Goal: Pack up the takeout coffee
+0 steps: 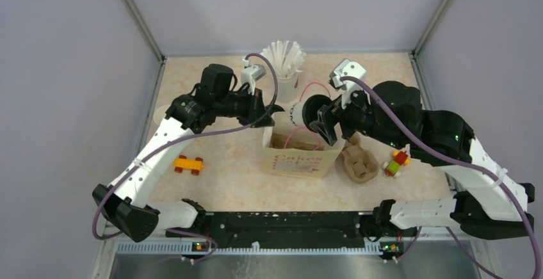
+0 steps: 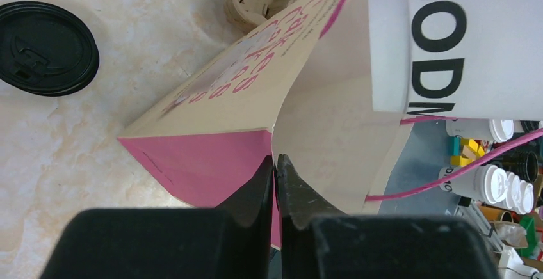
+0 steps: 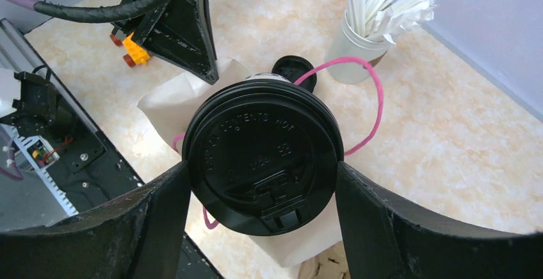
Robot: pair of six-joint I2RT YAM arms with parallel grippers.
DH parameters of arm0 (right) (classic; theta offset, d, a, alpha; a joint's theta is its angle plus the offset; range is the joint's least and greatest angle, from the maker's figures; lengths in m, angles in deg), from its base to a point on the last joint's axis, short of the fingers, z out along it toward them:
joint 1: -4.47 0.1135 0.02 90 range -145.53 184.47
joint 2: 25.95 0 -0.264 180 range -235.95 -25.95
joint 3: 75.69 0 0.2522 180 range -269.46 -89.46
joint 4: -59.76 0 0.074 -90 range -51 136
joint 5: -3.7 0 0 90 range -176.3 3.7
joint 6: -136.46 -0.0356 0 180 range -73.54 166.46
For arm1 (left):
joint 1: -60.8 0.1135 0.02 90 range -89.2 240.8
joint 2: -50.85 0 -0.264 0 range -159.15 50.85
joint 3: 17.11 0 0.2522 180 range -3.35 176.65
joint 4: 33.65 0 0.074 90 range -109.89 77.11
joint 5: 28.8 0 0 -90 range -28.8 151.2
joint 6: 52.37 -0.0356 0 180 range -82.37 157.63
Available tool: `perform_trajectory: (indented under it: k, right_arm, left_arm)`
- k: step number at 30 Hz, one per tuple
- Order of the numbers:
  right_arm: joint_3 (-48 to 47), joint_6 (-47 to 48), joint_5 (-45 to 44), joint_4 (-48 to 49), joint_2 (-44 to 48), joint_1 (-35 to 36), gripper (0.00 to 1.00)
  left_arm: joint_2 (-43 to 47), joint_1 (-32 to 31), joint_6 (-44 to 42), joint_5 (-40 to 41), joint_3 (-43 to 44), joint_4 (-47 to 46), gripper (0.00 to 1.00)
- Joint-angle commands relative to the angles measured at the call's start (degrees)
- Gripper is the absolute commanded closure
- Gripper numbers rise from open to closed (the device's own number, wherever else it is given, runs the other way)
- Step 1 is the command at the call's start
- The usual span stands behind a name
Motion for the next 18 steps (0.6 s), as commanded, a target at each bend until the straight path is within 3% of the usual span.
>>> perform_trajectory:
  k: [1, 6, 18]
  right_arm:
    - [1.03, 0.39, -0.66, 2.69, 1.62, 0.29, 0.30]
    - [6.15, 0.53, 10.07, 3.33, 2.97, 0.32, 0.30]
    - [13.66, 2.62, 13.79, 6.38, 3.25, 0.33, 0.31]
  left_arm:
    - [1.83, -0.20, -2.30, -1.62, -0.19, -3.21, 0.91]
    - [2.23, -0.24, -2.21, -1.83, -0.26, -3.76, 0.91]
    - [3.44, -0.24, -1.24, -1.32, -1.03, -5.41, 0.90]
